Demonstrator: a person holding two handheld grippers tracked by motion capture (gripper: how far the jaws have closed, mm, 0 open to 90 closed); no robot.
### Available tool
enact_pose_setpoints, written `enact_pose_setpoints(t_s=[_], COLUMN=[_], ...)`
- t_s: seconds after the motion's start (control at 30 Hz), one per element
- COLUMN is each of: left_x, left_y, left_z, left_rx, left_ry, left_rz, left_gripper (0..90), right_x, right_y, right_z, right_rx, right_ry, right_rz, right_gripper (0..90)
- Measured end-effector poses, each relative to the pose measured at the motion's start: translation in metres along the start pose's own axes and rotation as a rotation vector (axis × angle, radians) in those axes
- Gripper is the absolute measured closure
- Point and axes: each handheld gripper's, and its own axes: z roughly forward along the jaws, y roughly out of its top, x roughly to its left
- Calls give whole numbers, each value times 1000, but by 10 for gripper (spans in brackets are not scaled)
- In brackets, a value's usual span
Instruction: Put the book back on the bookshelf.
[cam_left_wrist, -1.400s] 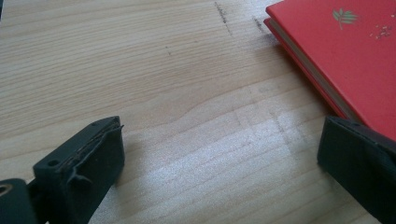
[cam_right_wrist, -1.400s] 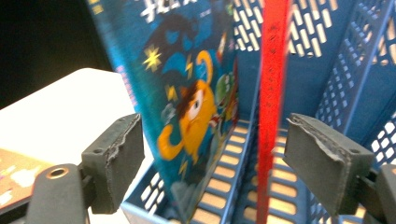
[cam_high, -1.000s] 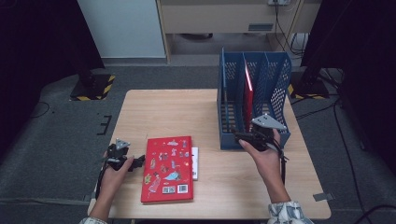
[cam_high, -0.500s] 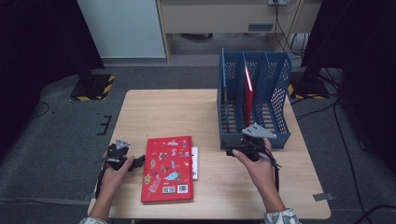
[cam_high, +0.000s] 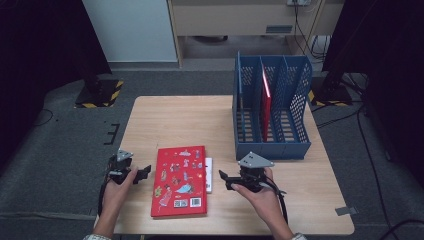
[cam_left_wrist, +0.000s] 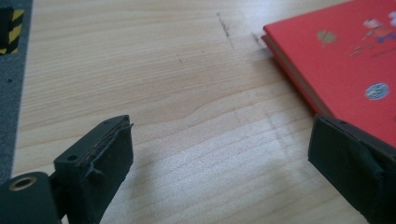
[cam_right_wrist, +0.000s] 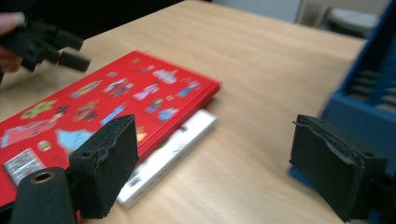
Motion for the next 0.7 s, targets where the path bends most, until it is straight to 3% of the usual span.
enact_pose_setpoints(t_s=[0.23, 0.33, 0.7], left_x=[-23, -31, -40], left_y=[-1, -1, 1], left_z=[-15, -13, -6], left_rx=[-24, -20, 9], left_ry=[-85, -124, -159], left_rz=[39, 57, 108], left_gripper=[90, 89, 88], right_x=[27, 36, 55], right_y=[-11, -15, -28], right_z=[17, 24, 42], right_rx=[71, 101, 186], right_ry=[75, 107, 169], right_rz=[-47, -66, -87], right_gripper=[158, 159, 130])
